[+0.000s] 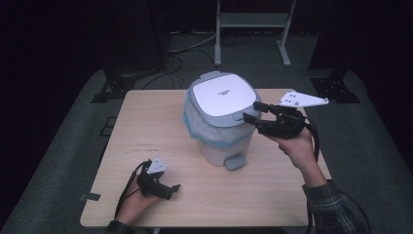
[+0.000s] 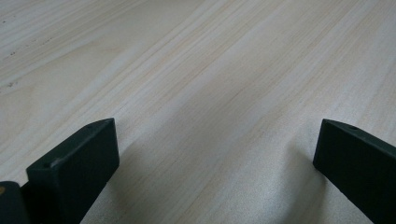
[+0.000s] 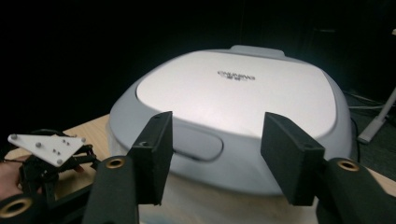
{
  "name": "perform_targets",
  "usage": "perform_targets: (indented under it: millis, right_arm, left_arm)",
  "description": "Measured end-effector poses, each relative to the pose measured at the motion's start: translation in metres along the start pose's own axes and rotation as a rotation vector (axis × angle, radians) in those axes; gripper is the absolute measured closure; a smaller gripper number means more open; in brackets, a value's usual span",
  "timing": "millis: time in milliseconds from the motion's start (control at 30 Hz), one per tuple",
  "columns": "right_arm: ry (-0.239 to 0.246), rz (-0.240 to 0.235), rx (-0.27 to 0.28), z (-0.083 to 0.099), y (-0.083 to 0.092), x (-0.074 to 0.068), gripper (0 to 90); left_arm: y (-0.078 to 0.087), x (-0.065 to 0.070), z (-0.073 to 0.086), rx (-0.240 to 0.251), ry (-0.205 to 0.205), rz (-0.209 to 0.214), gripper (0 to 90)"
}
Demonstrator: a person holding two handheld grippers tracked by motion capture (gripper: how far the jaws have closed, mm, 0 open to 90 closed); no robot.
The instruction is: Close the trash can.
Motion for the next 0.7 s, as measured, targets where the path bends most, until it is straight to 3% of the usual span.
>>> perform_targets:
  millis: [333, 567, 700]
  right_arm:
    - [-0.056, 0.009, -0.066, 0.04, 0.013, 0.008, 26.4]
    - [-0.102, 0.013, -0.104, 0.078, 0.017, 0.016, 13.0]
    - [-0.119, 0.04, -0.14, 0.099, 0.02, 0.021, 11.4]
  left_arm:
    - [0.0, 0.0, 0.0, 0.004, 0.003, -0.001, 0.0]
    - [0.0, 0.0, 0.0, -0.001, 0.0, -0.002, 0.0]
    - [0.0, 0.0, 0.0, 0.0, 0.001, -0.002, 0.0]
Point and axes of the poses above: each handheld gripper's, and its own axes: y roughly backward along the jaws, z roughly out of its underside, x roughly to its right, the point moved 8 cm from there along -y, roughly forward along the jaws, and after that the axes turned 6 degrees about -x, right-handed, at the moved point
